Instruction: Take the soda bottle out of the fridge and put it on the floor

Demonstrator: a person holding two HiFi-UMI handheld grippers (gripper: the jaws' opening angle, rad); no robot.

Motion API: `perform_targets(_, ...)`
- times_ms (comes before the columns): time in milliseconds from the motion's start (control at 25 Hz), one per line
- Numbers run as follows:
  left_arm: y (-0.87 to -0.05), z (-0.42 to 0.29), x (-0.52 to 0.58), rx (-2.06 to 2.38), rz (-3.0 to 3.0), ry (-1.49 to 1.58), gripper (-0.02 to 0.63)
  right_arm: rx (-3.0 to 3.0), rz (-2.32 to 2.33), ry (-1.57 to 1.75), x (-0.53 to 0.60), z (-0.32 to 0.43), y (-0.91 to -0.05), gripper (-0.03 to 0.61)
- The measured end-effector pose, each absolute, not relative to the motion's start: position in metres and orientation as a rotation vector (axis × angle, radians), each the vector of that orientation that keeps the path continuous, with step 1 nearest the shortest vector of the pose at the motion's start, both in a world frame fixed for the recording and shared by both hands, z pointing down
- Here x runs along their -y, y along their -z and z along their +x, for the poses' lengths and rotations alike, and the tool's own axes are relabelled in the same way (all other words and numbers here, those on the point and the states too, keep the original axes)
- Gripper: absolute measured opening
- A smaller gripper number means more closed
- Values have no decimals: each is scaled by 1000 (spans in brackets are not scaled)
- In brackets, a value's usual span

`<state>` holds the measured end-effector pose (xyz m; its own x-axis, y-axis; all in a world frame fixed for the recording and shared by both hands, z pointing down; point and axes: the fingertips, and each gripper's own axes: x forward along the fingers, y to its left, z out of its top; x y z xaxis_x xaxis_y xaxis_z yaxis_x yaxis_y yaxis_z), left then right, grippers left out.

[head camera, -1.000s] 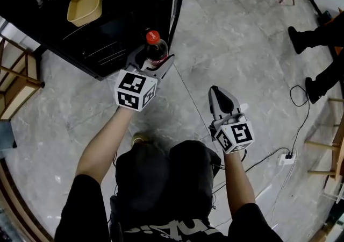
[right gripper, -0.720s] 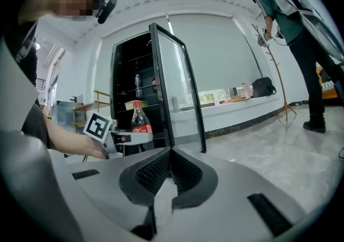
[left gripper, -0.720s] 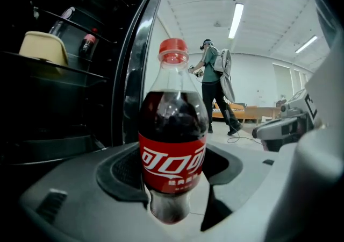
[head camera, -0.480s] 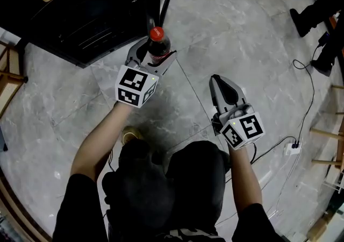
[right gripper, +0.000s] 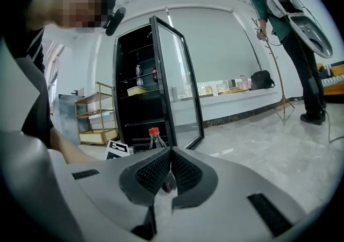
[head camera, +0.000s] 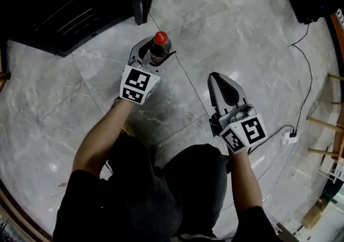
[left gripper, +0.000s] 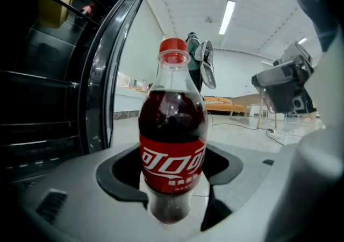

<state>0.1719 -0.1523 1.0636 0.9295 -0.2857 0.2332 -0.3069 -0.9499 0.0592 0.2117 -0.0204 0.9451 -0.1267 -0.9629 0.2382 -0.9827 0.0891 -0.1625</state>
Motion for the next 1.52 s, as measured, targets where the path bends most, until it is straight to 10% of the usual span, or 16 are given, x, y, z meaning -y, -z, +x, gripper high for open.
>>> perform_targets(1520, -1046, 133, 122, 497, 2919, -353, 348, 2235, 2132, -440, 21, 240, -946, 23)
